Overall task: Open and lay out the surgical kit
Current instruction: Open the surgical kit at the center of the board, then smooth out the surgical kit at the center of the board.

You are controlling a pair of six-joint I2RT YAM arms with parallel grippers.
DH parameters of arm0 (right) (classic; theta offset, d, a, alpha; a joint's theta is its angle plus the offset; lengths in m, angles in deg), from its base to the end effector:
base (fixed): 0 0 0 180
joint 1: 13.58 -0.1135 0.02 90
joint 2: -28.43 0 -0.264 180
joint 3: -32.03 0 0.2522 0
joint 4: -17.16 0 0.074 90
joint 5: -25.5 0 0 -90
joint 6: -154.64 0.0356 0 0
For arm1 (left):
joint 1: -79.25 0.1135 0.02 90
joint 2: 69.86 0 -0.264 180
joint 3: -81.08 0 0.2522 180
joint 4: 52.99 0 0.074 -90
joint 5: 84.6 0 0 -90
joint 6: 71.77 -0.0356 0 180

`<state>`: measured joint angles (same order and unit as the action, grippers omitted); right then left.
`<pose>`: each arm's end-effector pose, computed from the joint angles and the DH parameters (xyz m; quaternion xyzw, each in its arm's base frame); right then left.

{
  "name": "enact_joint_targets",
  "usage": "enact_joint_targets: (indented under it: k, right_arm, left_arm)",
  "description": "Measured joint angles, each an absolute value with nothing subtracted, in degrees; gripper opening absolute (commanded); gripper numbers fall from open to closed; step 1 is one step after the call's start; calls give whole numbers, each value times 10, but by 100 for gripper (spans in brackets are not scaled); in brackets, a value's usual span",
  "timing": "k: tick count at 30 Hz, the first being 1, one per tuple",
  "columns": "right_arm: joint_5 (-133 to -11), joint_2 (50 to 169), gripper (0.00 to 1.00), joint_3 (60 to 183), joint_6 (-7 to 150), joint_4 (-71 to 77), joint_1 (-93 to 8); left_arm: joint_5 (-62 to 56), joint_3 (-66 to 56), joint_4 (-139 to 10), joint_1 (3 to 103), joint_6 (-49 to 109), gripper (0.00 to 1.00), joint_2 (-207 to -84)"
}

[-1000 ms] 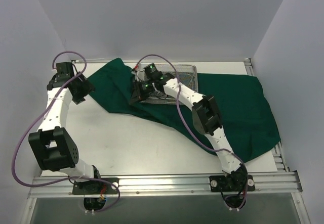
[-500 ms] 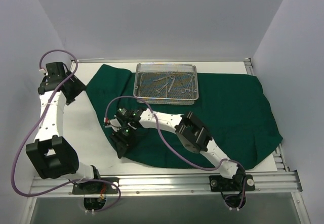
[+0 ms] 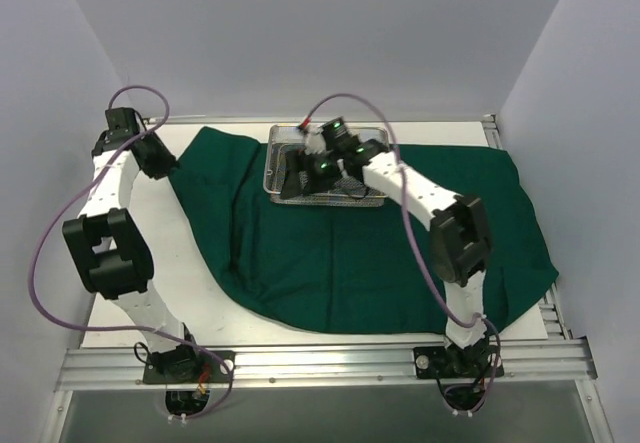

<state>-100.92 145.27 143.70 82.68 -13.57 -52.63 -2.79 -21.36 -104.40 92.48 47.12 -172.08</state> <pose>0.3544 0.3147 0.2661 -0.2940 0.8059 0.4509 0.2465 0.3872 0.0858 0.2874 -0.3159 0.8865 -0.1119 0.3191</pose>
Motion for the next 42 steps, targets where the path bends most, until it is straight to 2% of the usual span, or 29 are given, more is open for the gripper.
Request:
enact_joint_targets:
  k: [1, 3, 4, 8, 11, 15, 17, 26, 34, 42]
  right_arm:
    - [-993, 1435, 71, 1437, 839, -130, -500]
    - [-959, 1400, 67, 1435, 859, -120, -454]
    - [-943, 1382, 65, 1431, 868, -117, -433]
    - [-892, 1322, 62, 1423, 890, -118, -373]
    - [-870, 1291, 61, 1411, 904, -118, -334]
    - [-858, 1290, 60, 1401, 918, -122, -278]
    - [-856, 1296, 58, 1395, 924, -120, -250]
    - [-858, 1390, 57, 1377, 951, -81, -165]
    - [-857, 1475, 57, 1408, 957, -80, -158]
    - [-858, 1547, 58, 1466, 959, -75, -146]
  left_arm:
    - [-45, -229, -1033, 925, 458, 23, -1741]
    - [-72, -261, -1016, 924, 439, 12, -1780]
    - [-87, -281, -1007, 924, 429, 2, -1803]
    - [-148, -388, -994, 924, 393, 2, -1910]
    - [-196, -525, -1015, 924, 371, 2, -2023]
    - [-233, -687, -1058, 923, 361, 2, -2166]
    - [-244, -723, -1074, 921, 362, 2, -2209]
    - [-262, -745, -1090, 917, 392, 2, -2246]
    - [-205, -763, -1140, 923, 434, 2, -2251]
    - [-169, -776, -1185, 986, 446, 2, -2249]
